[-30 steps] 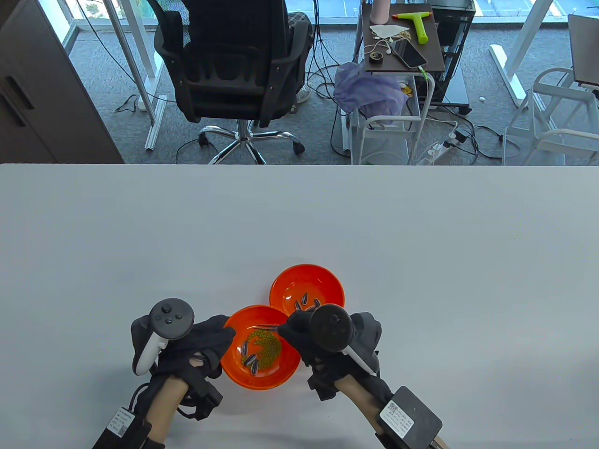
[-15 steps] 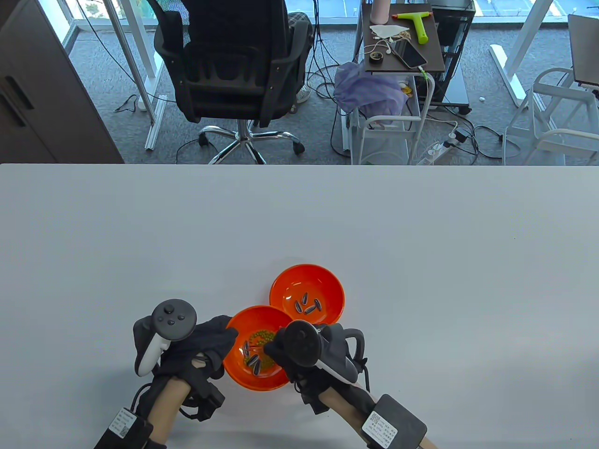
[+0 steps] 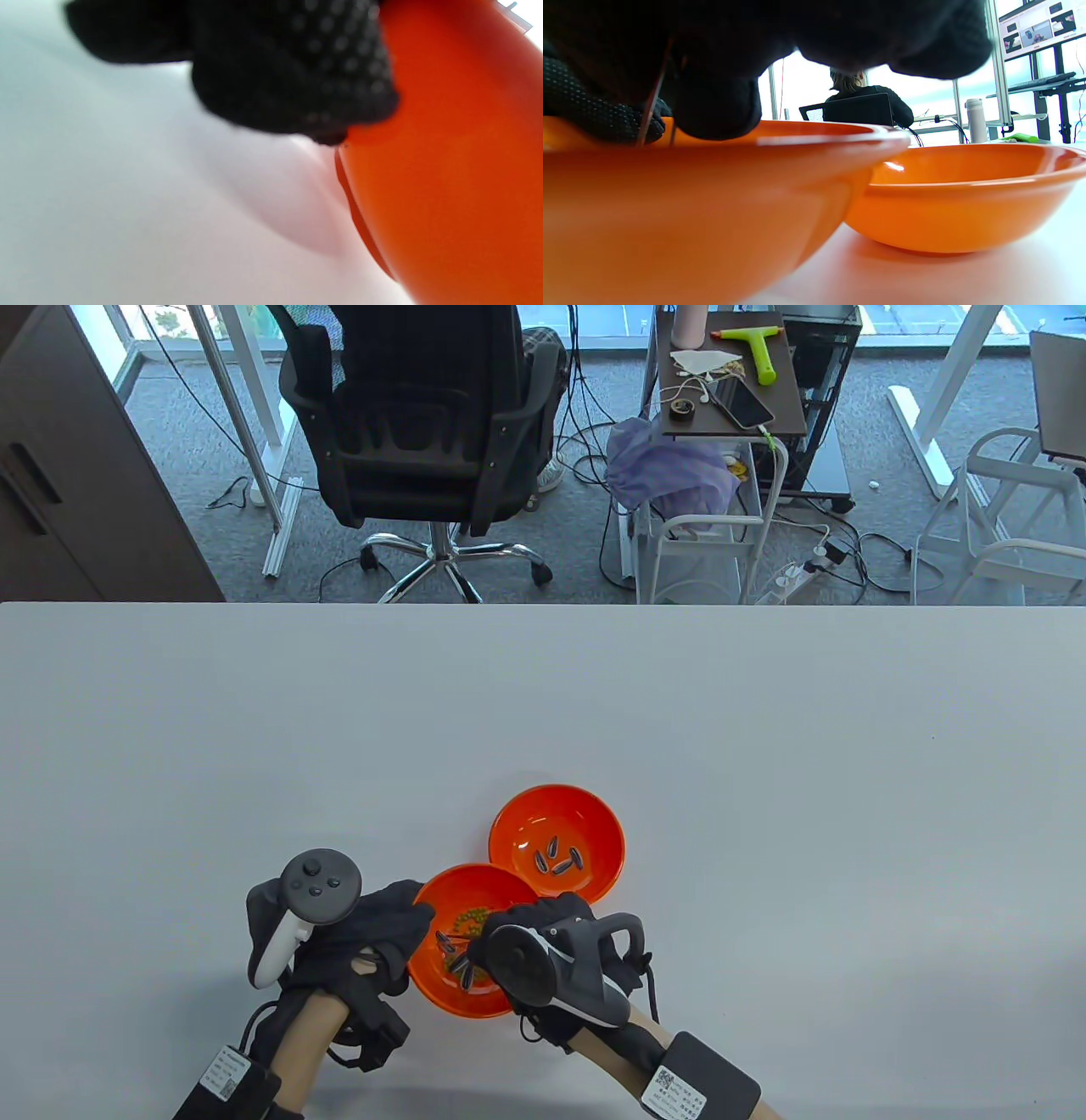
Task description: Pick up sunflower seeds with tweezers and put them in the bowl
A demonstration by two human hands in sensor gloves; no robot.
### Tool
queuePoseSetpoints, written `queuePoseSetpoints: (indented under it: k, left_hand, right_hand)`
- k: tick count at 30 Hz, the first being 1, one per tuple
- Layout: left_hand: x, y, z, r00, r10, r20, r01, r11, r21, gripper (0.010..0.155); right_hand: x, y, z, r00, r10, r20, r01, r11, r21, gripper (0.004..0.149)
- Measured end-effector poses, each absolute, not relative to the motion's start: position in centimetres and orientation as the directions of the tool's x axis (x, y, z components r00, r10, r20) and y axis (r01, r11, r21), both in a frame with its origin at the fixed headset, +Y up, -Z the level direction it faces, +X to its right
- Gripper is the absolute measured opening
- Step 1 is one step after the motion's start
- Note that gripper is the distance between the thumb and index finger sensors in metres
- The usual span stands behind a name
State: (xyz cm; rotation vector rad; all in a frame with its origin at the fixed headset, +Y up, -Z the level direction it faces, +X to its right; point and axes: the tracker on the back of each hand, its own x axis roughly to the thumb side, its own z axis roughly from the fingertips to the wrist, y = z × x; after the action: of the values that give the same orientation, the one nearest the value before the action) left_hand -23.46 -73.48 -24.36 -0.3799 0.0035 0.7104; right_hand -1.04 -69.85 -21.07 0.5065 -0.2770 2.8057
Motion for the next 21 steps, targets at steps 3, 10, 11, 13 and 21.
queuePoseSetpoints:
  k: [3,10,11,13,21]
  left_hand:
    - [-23.6,-73.5,-24.4,0.759,0.637,-0.136,-0.640,0.692,-0.334,0.049]
    - [-23.8,-73.4,-24.4,0.754,0.641,-0.143,-0.647,0.687,-0.332,0.049]
    - [-23.9,-73.4,-24.4,0.754,0.641,-0.145,-0.647,0.687,-0.331,0.049]
    - [-23.9,-73.3,-24.4,0.753,0.642,-0.146,-0.649,0.686,-0.329,0.049]
    - [-24.1,-73.3,-24.5,0.753,0.640,-0.153,-0.650,0.687,-0.325,0.049]
  right_hand:
    - [-0.6,-69.7,-21.4,-0.898,0.268,0.349,-0.327,-0.937,-0.122,0.034]
    - [0.9,-69.3,-22.4,-0.897,0.332,0.292,-0.378,-0.919,-0.116,0.034]
    - [1.3,-69.1,-22.6,-0.896,0.347,0.276,-0.391,-0.912,-0.125,0.034]
    - [2.3,-68.6,-23.0,-0.890,0.382,0.249,-0.423,-0.895,-0.137,0.034]
    - [6.0,-67.8,-24.8,-0.877,0.461,0.136,-0.480,-0.855,-0.195,0.034]
